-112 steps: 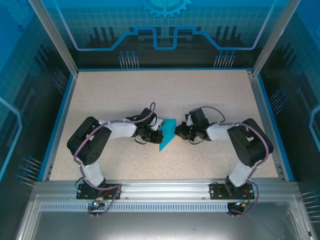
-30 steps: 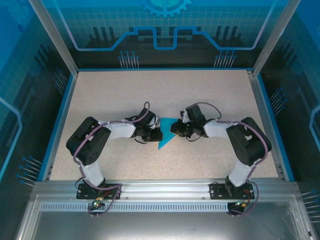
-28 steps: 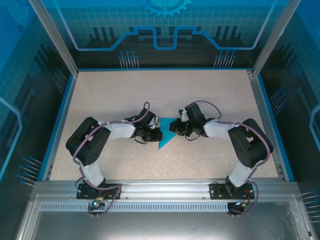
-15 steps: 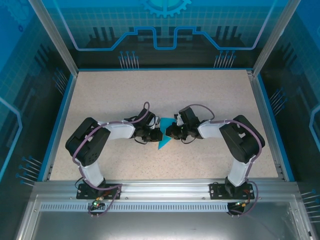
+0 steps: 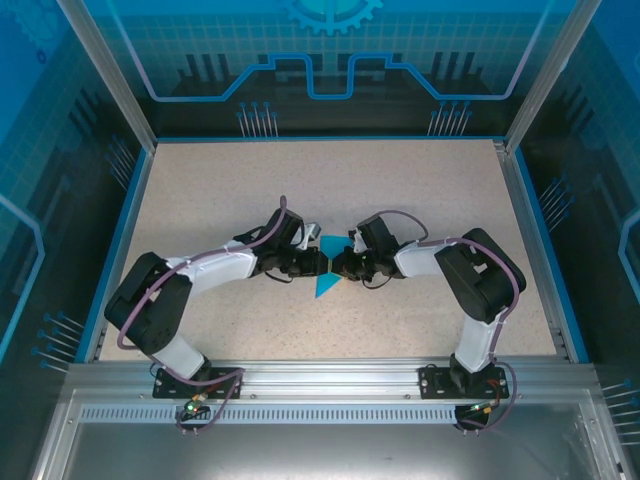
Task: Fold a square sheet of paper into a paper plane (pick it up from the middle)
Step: Third fold the triangle at the center of the table.
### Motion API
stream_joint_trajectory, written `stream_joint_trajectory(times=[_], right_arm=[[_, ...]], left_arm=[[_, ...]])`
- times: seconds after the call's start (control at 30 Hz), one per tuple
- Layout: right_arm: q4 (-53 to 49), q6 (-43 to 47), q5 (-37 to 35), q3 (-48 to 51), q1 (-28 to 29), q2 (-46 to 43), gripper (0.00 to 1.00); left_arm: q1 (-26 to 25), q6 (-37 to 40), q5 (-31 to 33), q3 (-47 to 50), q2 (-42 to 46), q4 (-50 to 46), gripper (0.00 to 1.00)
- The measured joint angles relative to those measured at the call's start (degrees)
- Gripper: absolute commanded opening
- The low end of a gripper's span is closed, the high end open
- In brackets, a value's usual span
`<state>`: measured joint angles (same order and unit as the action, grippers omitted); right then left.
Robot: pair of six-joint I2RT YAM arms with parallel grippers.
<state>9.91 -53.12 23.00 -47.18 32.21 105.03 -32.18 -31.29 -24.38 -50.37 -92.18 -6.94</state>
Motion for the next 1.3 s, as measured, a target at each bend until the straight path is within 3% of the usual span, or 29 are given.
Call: stream_joint_trajectory(times=[0.17, 0.43, 1.3], right_arm=[[0.0, 0.0, 0.0, 0.0, 0.0, 0.0, 0.13], [0.0, 0.0, 0.0, 0.0, 0.0, 0.0, 0.13], [0.0, 0.0, 0.0, 0.0, 0.0, 0.0, 0.13]], left_arm=[[0.0, -3.4, -5.1, 0.0, -5.4, 1.1, 0.19], [0.0, -6.1, -7.5, 0.0, -10.2, 1.4, 0.18], [0.0, -4.2, -5.4, 0.7, -10.0, -2.2, 0.2]])
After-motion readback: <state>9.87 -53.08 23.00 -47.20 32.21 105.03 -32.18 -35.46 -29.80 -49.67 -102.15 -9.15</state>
